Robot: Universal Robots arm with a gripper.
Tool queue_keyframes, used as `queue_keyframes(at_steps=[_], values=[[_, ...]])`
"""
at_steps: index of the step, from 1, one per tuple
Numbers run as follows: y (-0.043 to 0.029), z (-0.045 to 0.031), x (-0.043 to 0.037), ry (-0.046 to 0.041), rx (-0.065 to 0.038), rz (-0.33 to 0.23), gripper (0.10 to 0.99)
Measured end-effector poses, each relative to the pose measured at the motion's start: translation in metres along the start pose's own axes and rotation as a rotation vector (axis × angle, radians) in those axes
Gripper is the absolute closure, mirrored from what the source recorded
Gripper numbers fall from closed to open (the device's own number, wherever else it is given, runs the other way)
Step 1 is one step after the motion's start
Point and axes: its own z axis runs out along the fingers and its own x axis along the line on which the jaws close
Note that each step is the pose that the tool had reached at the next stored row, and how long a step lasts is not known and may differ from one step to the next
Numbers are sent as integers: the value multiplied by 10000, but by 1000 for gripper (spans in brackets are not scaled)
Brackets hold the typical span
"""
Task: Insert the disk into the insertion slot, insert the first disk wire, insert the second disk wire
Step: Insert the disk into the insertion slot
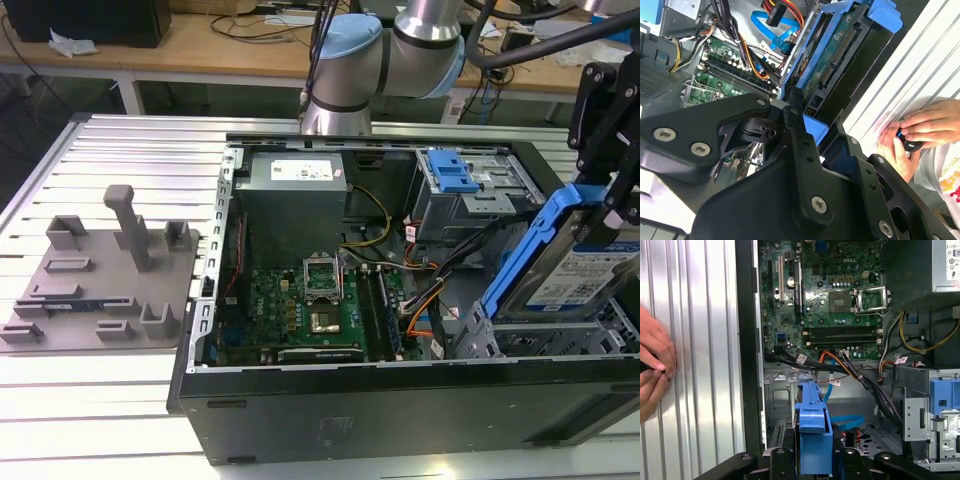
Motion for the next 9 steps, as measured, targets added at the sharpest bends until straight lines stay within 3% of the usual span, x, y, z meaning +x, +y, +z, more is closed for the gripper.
queue_keyframes(at_steps=[4,9], values=[[1,54,2,-1,-1,0,722],[6,187,7,-2,-1,0,722]])
